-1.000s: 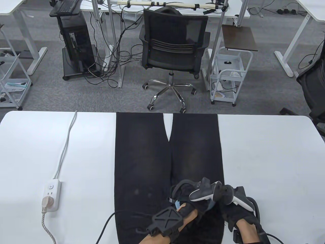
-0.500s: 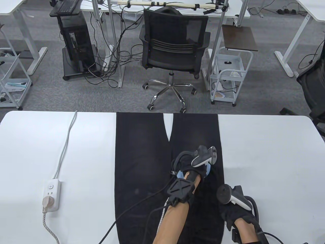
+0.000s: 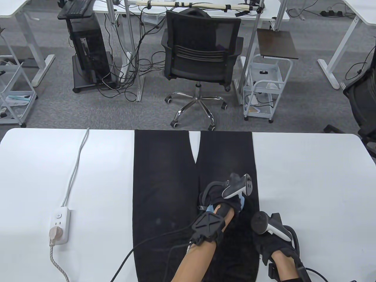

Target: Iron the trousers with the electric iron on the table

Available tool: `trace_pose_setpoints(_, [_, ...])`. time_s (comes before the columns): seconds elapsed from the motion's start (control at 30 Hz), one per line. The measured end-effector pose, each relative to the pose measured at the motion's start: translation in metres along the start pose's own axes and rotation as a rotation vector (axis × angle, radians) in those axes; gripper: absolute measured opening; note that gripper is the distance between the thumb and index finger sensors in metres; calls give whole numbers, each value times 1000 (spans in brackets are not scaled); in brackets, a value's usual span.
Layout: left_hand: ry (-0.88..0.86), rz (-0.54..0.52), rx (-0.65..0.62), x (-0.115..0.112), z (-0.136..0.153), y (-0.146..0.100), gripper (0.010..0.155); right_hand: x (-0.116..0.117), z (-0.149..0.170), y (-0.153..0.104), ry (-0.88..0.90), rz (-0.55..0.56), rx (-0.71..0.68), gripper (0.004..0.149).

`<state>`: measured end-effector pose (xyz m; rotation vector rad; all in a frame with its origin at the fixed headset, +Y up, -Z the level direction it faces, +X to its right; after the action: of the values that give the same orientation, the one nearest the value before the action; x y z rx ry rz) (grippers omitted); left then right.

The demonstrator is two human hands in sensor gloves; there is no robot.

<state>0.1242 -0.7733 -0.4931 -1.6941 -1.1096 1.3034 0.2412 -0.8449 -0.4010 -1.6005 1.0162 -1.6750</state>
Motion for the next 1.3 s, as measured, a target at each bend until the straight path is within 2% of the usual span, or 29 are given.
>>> trace_pose_setpoints(0.1, [120,-33,-8,-3,-11,-26,41,-1,2,0,16,-4,-9,67])
trace_pose_setpoints(0.17, [102,-1,-26,-9,-13,-39,41,-1,3,1,25,-6,-10,67])
trace_pose_setpoints(0.23, [19,55,-95,-19,-15,-51,41,-1,4,1,30,-6,-9,66])
trace_pose_setpoints(0.3, [57,23,-131,-24,-20,-72,41,-1,4,1,29,-6,-10,66])
trace_pose_setpoints(0.4, [-21,39,-178,-35,-20,-89,41,-1,5,1,36,-7,-16,67])
trace_pose_setpoints(0.47, [41,-5,-204,-38,-23,-101,41,-2,5,1,44,-9,-20,68])
trace_pose_setpoints(0.57, [40,-49,-191,-37,-22,-104,42,-1,5,1,47,-9,-21,68])
trace_pose_setpoints(0.63, [58,-29,-187,-35,-22,-97,42,-1,6,1,48,-9,-20,68])
trace_pose_setpoints(0.77, [68,-70,-149,-24,-22,-78,42,-1,6,1,50,-8,-17,67])
trace_pose_setpoints(0.87, [100,-115,-90,-12,-21,-55,43,-1,5,1,13,3,-4,66])
trace_pose_setpoints(0.97, [57,-66,-36,-1,-15,-26,44,0,4,1,10,5,0,67])
trace_pose_setpoints(1.0, [30,-40,-12,2,-12,-16,44,0,4,0,7,4,2,67])
trace_pose_setpoints(1.13, [52,-89,56,20,2,14,44,-1,3,0,-4,8,6,67])
trace_pose_setpoints(1.3, [0,-87,150,29,26,47,43,-1,3,0,-13,14,8,67])
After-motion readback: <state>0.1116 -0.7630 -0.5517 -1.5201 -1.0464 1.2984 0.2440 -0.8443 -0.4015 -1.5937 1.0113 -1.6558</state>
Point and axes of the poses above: the tracker on the back of each hand, its own z axis roughly to the little-finger side, its own y axis roughly from the wrist to the fingertips, x = y × z, the point moved 5 cm from there along y, roughly from the wrist to the fingertips
